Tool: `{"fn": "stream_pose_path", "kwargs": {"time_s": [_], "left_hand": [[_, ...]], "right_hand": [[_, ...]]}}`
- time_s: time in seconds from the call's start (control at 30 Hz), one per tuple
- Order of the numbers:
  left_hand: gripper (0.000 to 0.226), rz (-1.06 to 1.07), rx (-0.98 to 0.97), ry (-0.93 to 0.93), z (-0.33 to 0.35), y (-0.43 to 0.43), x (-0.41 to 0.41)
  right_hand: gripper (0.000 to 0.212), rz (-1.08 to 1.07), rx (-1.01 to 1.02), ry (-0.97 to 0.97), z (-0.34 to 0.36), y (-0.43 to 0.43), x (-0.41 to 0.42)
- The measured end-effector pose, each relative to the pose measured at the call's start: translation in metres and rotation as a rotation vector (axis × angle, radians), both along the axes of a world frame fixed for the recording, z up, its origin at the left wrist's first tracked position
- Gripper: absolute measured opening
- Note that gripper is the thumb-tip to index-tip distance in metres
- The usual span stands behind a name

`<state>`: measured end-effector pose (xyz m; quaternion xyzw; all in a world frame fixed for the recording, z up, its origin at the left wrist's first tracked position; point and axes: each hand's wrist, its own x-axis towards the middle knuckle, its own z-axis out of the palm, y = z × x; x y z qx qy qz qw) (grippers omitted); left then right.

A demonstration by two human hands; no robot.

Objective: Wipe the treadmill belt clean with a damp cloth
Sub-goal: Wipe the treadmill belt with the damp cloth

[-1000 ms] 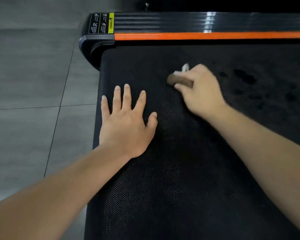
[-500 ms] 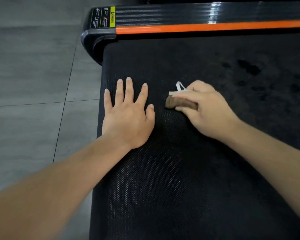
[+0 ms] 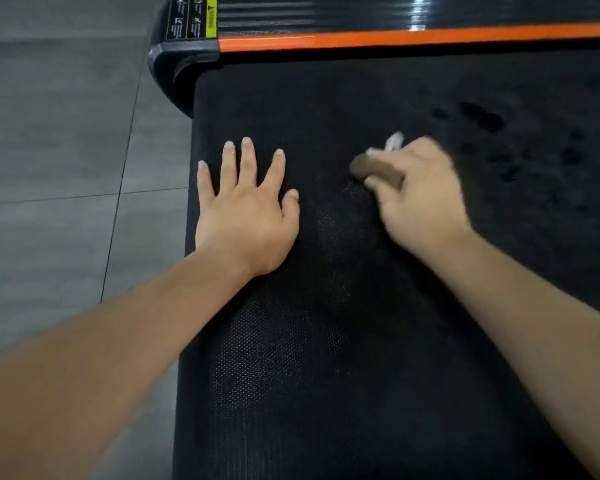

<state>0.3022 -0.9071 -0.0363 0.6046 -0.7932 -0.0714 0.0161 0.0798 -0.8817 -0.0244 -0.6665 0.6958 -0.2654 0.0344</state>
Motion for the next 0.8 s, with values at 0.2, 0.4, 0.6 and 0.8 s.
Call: {"fn": "stream_pose_path", "kwargs": {"time_s": [0.2, 0.4, 0.6, 0.8], "left_hand": [[0.064, -0.004, 0.015, 0.013, 0.001, -0.001, 0.002], [0.064, 0.005, 0.019, 0.02, 0.0, -0.002, 0.001], [0.065, 0.0, 0.011, -0.005, 0.0, -0.001, 0.001], [0.065, 0.017, -0.002, -0.008, 0.0, 0.0, 0.001]], "right_hand": [[0.023, 0.358, 0.063, 0.01, 0.013, 0.054, 0.014], [0.027, 0.121, 0.023, -0.058, 0.001, 0.061, 0.02], [0.023, 0.191, 0.017, -0.014, 0.012, 0.068, -0.01], [0.025, 0.311, 0.055, -0.084, 0.003, 0.129, 0.042]]}}
